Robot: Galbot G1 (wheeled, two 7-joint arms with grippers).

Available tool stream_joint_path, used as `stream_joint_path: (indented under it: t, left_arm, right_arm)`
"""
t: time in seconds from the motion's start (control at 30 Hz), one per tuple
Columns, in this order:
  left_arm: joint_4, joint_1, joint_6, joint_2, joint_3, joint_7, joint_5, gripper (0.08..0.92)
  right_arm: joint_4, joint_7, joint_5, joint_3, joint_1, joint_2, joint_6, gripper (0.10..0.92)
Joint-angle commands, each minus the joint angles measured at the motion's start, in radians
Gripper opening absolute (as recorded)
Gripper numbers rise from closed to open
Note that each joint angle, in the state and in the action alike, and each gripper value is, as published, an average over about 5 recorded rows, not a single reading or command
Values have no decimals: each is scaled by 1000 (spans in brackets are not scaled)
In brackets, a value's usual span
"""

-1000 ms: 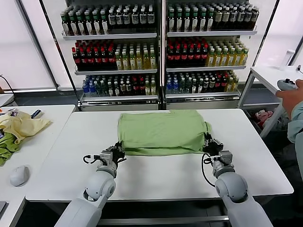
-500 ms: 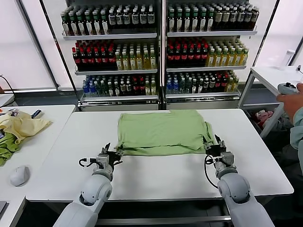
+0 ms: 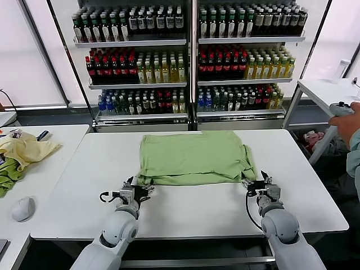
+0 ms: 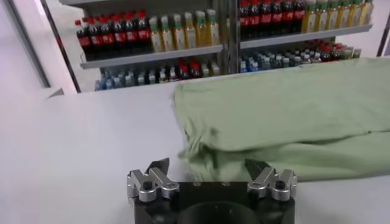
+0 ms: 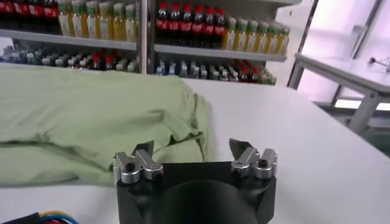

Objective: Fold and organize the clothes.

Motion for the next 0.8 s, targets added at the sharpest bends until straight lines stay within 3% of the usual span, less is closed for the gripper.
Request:
stream_joint_path:
  t: [0.03, 0.5, 0.67, 0.8]
  left_arm:
    - [16, -1, 22, -21, 2, -12, -12, 631]
    - [-20, 21, 5, 4, -12, -9, -44, 241]
    - [-145, 102, -4, 29, -21, 0, -43, 123]
    - [-239, 179, -2, 41, -41, 1, -40, 109]
  right_arm:
    - [-27, 6, 37, -21, 3, 0, -33, 552]
    - [24, -12, 37, -11, -40, -12, 4, 167]
    - [141, -17, 35, 32, -133, -33, 1, 139]
    - [253, -18, 29, 78, -224, -42, -5, 139]
